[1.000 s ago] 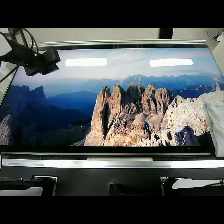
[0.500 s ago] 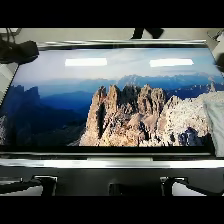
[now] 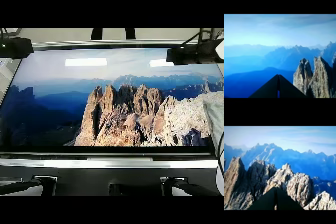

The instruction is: Fold the clothes and pants, and hang the long-sleeved shirts on hangers.

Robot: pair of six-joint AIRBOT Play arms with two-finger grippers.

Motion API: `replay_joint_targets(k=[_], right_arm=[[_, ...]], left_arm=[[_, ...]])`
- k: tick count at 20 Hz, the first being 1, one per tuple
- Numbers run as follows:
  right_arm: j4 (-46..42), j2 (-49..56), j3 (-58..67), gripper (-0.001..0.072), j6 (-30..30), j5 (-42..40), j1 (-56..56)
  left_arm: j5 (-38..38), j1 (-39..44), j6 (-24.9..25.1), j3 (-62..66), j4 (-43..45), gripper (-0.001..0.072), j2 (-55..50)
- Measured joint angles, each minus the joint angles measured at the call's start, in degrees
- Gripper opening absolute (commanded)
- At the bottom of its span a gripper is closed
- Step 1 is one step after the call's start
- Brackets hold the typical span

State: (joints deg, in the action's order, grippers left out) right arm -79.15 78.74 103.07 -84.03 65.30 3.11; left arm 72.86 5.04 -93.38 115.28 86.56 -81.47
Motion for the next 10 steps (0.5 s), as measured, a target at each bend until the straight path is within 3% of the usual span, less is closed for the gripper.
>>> replay_joint_targets(k=[10], right_arm=[[-0.13, -0.02, 0.0, 0.004, -0.2, -0.37, 0.96]], left_arm=[[-0.44, -0.02, 0.42, 0.0, -0.42, 0.0021, -0.09]])
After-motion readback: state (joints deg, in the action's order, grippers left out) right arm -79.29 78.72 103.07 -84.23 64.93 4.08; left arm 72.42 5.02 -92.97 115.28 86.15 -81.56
